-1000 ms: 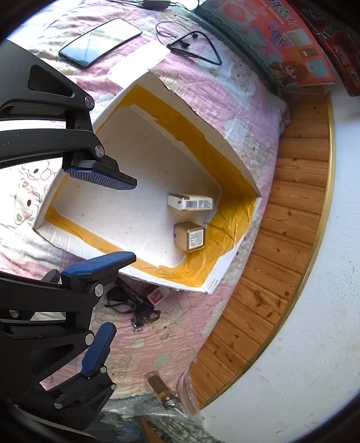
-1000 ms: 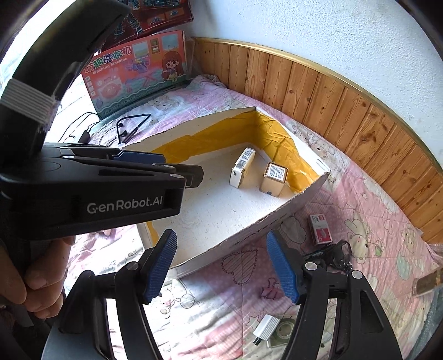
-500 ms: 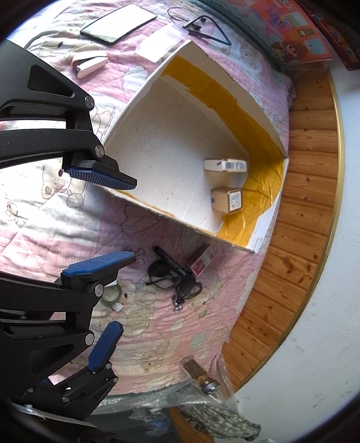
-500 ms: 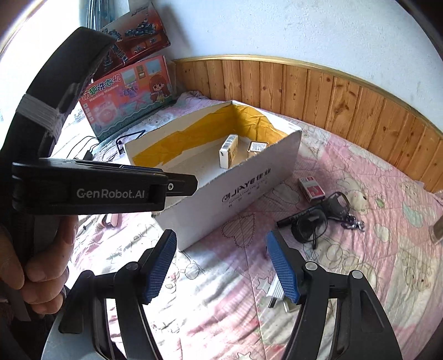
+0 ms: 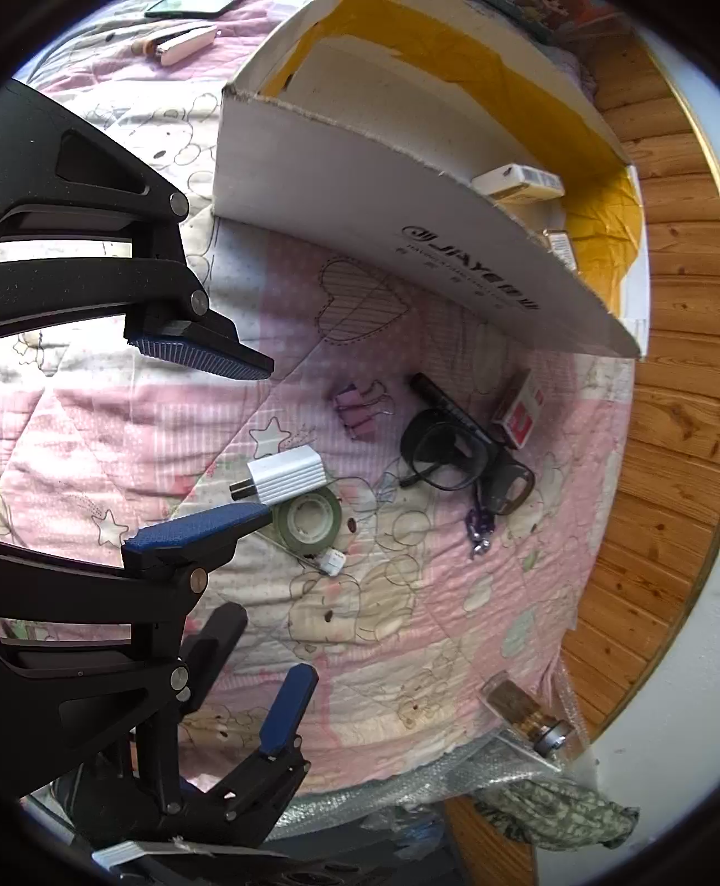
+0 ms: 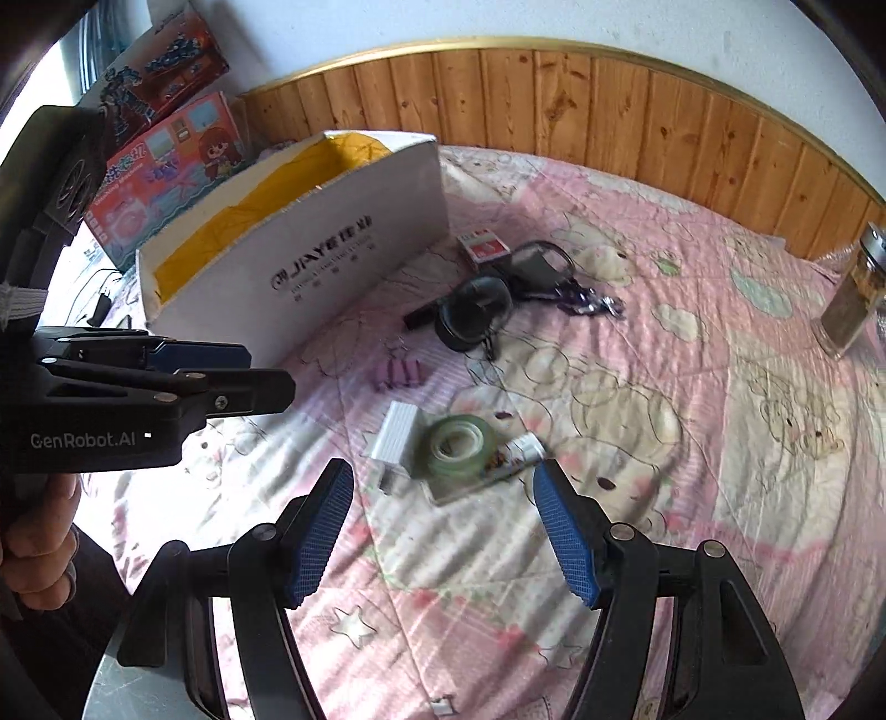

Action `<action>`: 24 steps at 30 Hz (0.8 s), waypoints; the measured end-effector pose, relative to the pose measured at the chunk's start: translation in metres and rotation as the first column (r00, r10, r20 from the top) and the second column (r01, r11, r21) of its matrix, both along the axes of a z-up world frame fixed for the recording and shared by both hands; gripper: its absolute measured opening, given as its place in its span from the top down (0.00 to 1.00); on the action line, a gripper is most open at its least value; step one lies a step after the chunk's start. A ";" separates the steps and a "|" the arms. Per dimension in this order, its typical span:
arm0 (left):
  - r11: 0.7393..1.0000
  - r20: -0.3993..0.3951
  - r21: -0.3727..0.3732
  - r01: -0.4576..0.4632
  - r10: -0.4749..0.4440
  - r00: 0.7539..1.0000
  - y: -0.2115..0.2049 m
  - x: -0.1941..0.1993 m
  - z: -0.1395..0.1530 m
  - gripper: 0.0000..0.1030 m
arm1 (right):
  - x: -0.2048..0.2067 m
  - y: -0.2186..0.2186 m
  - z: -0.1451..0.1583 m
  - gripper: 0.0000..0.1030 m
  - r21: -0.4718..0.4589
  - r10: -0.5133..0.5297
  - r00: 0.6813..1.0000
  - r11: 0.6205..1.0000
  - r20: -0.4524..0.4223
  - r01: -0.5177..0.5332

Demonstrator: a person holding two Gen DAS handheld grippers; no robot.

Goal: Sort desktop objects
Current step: 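Grasp the white charger plug with the left tool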

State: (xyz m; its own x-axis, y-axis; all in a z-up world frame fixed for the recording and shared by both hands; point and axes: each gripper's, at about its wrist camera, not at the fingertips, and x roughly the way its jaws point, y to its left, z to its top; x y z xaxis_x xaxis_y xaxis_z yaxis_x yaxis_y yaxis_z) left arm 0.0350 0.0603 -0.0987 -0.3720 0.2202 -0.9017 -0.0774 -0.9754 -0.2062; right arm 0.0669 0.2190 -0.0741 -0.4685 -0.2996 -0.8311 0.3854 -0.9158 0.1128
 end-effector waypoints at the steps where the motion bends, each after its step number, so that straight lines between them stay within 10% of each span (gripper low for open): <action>1: 1.000 0.017 0.001 0.002 -0.002 1.000 0.004 -0.002 -0.008 0.52 | -0.002 0.005 -0.006 0.39 -0.003 -0.011 1.000 1.000 0.016 0.011; 24: 0.996 0.104 0.068 -0.052 0.045 0.994 0.026 -0.045 -0.069 0.52 | -0.039 -0.033 -0.057 0.36 0.128 0.251 0.968 0.959 0.028 -0.252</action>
State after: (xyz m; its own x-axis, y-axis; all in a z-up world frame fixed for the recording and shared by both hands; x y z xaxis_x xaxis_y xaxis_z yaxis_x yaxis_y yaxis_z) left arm -0.0100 0.0865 -0.1681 -0.2907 0.2689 -0.9182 -0.0058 -0.9602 -0.2793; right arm 0.0275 0.1860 -0.1313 -0.3819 -0.2962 -0.8754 0.6048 -0.7964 0.0056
